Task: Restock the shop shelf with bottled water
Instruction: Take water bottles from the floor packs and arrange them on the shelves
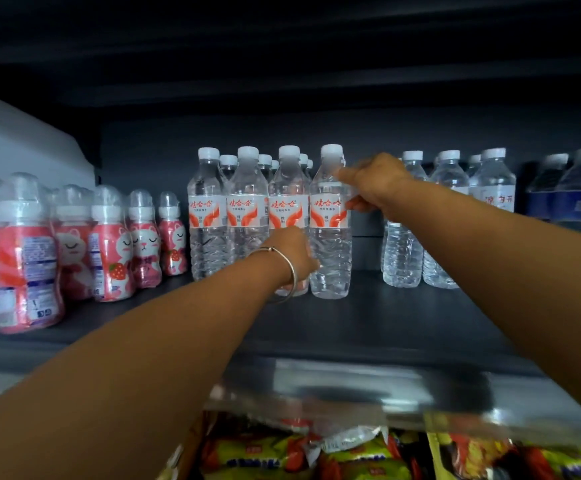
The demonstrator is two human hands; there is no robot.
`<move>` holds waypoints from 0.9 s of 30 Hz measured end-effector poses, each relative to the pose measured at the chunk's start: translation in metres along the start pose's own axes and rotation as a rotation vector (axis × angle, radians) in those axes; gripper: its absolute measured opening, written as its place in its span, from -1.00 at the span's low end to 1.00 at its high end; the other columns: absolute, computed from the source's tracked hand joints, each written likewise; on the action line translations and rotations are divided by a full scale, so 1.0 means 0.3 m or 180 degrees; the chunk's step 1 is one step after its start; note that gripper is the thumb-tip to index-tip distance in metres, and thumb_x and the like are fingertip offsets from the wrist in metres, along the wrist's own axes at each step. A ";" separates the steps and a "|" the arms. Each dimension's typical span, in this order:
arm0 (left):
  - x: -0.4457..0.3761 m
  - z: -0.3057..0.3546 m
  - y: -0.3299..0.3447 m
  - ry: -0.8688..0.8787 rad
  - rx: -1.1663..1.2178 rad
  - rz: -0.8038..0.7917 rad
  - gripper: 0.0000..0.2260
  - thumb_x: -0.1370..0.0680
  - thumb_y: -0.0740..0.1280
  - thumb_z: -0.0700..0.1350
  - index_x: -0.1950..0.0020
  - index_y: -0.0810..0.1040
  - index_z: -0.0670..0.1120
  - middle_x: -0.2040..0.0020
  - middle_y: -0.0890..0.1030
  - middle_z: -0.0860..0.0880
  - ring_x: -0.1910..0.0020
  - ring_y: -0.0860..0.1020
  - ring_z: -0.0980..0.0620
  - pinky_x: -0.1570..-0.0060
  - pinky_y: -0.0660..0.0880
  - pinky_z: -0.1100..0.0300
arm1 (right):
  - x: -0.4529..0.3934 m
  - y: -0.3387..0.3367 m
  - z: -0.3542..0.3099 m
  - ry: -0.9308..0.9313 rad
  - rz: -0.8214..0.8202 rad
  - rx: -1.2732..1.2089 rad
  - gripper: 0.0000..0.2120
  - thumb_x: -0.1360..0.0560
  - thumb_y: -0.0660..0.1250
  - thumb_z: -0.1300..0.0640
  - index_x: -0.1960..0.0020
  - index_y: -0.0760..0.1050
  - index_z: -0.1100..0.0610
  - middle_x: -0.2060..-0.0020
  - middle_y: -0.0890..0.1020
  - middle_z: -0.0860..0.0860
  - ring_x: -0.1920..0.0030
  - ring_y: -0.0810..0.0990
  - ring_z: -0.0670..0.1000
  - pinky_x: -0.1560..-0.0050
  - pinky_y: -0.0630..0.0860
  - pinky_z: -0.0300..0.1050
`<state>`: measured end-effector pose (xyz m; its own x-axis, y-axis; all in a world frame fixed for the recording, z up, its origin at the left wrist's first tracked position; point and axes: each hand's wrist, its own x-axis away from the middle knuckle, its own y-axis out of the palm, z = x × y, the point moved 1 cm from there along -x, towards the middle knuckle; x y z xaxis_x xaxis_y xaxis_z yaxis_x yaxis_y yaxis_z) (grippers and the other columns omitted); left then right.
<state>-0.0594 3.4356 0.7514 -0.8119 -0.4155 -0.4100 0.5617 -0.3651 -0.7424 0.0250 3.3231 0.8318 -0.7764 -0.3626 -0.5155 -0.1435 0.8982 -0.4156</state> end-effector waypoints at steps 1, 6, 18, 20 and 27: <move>0.022 0.012 -0.008 0.0031 -0.0045 0.0098 -0.85 -0.50 0.34 -0.21 0.04 0.53 -0.29 0.08 0.63 -0.29 0.06 0.62 -0.23 0.00 0.57 -0.09 | 0.030 -0.007 0.006 -0.0026 -0.0018 0.0097 -0.63 -0.51 0.35 0.01 -0.14 0.48 0.29 0.01 0.62 0.20 0.11 0.68 0.15 0.05 0.63 0.04; 0.190 0.105 -0.047 0.0166 -0.0336 0.0574 -0.85 -0.53 0.24 -0.23 -0.02 0.55 -0.24 0.00 0.60 -0.18 -0.03 0.56 -0.14 -0.02 0.50 0.11 | 0.261 -0.053 0.008 -0.0737 -0.0138 0.1120 -0.59 -0.50 0.34 -0.03 -0.23 0.48 0.21 -0.12 0.58 0.15 -0.10 0.58 0.14 -0.17 0.50 0.06; 0.831 0.135 0.295 0.0402 -0.0351 0.0912 -0.76 -0.40 0.29 -0.33 -0.06 0.46 -0.22 -0.08 0.46 -0.24 -0.02 0.47 -0.21 -0.03 0.42 0.00 | 1.020 -0.138 0.391 -0.1630 -0.0626 0.1452 -0.56 -0.46 0.34 0.20 -0.33 0.40 0.15 -0.17 0.56 0.14 -0.16 0.51 0.16 -0.12 0.44 0.00; 0.940 0.086 0.421 0.0243 -0.0351 0.0801 -0.73 -0.41 0.29 -0.34 -0.10 0.44 -0.22 -0.11 0.44 -0.22 -0.04 0.47 -0.20 -0.03 0.42 -0.01 | 1.130 -0.101 0.521 -0.1413 -0.0890 0.1479 -0.54 -0.47 0.35 0.17 -0.35 0.37 0.16 -0.17 0.55 0.16 -0.14 0.52 0.17 -0.09 0.47 0.02; 1.264 -0.174 0.860 -0.0148 -0.0388 0.0315 -0.60 -0.31 0.29 -0.35 -0.15 0.42 -0.24 -0.17 0.39 -0.24 -0.12 0.40 -0.23 -0.01 0.42 -0.06 | 1.476 0.104 0.952 -0.0893 -0.1577 0.1202 -0.50 -0.49 0.37 0.10 -0.38 0.34 0.19 -0.24 0.52 0.16 -0.17 0.51 0.19 -0.10 0.41 -0.01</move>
<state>-0.2306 3.2273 0.3766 -0.7437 -0.4836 -0.4616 0.6130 -0.2178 -0.7595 -0.1480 3.1195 0.3765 -0.4785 -0.8051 -0.3504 -0.1775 0.4795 -0.8594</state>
